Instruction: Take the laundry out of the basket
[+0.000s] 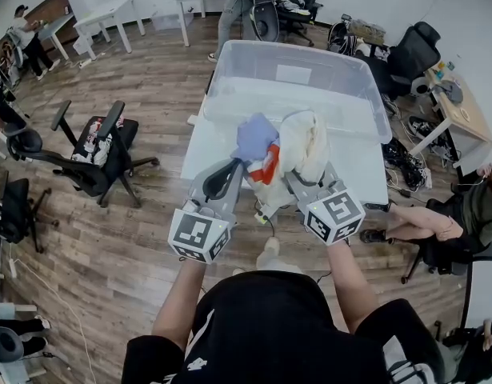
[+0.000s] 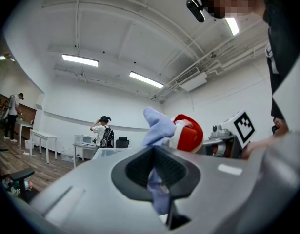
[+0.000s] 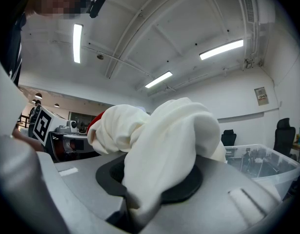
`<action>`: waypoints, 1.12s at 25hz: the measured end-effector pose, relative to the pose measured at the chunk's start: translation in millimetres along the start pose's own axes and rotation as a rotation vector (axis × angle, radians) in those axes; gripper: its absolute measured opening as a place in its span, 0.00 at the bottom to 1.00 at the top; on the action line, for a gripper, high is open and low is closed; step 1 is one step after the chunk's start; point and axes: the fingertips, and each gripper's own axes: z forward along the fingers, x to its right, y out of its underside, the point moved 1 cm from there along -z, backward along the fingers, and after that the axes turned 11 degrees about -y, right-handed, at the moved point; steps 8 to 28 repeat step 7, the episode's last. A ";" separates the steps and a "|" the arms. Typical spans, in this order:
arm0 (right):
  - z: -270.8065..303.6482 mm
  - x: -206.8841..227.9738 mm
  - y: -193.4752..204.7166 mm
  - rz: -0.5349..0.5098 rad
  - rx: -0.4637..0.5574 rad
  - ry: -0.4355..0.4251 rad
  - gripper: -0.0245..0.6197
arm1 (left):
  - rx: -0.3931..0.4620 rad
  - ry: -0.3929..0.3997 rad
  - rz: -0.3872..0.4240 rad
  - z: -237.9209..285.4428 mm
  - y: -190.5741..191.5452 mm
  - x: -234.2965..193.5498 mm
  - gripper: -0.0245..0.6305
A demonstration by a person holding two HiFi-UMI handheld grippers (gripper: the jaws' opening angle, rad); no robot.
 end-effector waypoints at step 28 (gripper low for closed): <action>-0.3 -8.4 2.1 0.003 0.000 -0.002 0.23 | -0.001 0.002 0.009 -8.2 2.3 -0.6 0.05</action>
